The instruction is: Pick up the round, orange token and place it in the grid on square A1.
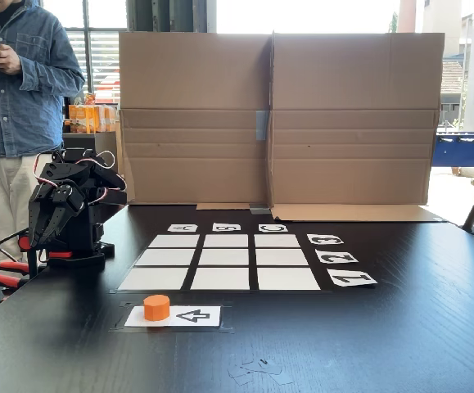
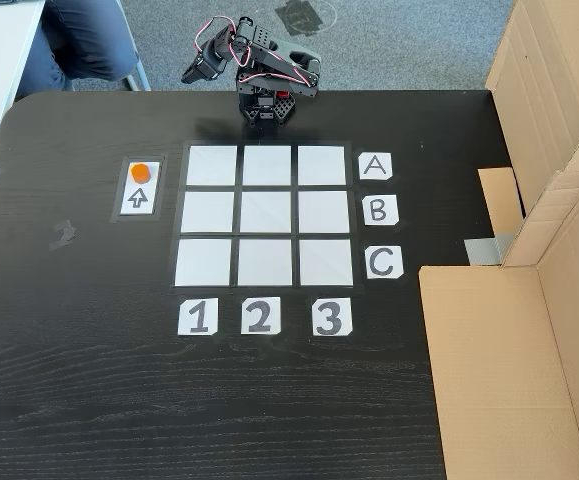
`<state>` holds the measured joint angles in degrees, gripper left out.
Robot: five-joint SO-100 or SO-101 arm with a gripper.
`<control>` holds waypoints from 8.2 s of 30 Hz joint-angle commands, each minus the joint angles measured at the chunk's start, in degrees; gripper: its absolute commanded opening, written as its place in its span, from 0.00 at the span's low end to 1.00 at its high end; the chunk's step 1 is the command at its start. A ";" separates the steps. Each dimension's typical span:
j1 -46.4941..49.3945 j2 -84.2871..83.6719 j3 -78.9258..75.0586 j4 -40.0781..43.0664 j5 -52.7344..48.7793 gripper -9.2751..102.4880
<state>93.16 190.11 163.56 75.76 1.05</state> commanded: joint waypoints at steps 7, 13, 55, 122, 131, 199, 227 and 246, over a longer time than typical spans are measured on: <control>-1.41 0.35 -0.18 -0.88 -0.35 0.14; -1.32 0.35 -0.18 -0.88 -0.35 0.14; -12.92 -47.37 -39.37 2.46 -4.57 0.25; -36.91 -126.65 -91.23 1.58 1.67 0.42; -37.97 -129.90 -93.78 1.41 1.58 0.42; -37.71 -135.62 -96.86 -2.99 1.58 0.24; -36.56 -117.33 -96.24 6.86 1.49 0.18; -36.12 -82.00 -76.82 12.04 -0.09 0.18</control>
<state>56.87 102.74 84.90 87.63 1.41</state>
